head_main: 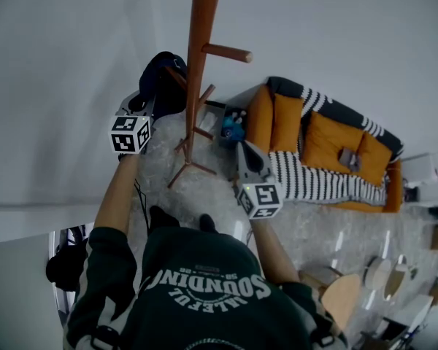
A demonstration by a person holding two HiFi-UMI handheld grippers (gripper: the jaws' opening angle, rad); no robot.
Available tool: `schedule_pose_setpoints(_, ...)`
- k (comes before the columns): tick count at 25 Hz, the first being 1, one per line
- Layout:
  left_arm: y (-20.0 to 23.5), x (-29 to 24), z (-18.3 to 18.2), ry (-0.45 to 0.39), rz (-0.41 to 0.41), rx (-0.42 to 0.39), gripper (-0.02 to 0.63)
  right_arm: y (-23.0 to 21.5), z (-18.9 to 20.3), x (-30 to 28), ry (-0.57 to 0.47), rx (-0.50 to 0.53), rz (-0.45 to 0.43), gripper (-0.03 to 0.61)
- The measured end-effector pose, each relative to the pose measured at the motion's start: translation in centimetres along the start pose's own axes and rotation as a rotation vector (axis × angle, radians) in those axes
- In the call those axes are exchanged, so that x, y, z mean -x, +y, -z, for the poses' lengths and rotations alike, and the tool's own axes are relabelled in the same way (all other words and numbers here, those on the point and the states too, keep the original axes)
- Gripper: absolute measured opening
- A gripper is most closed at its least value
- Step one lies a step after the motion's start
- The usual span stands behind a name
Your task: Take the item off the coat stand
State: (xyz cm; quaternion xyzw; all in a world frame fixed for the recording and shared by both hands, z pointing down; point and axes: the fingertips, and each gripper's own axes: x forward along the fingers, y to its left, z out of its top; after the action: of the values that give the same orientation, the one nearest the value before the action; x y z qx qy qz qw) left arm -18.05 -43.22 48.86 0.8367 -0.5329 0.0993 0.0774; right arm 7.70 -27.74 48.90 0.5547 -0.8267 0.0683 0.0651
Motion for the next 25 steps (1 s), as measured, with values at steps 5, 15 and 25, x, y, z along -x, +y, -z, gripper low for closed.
schedule_pose_setpoints(5, 1.7, 0.8, -1.2, -0.010, -0.035, 0.010, 0.035, 0.2, -0.3, 0.5, -0.004, 0.004, -0.014, 0.000)
schedule_pose_setpoints(15, 4.6, 3.8, -0.7, -0.007, -0.124, 0.044, 0.035, 1.2, -0.1, 0.3, -0.013, 0.009, -0.077, 0.000)
schedule_pose_setpoints(25, 5.5, 7.5, 0.0, -0.023, -0.206, 0.083, 0.035, 1.3, 0.4, 0.5, -0.034, -0.012, -0.137, 0.000)
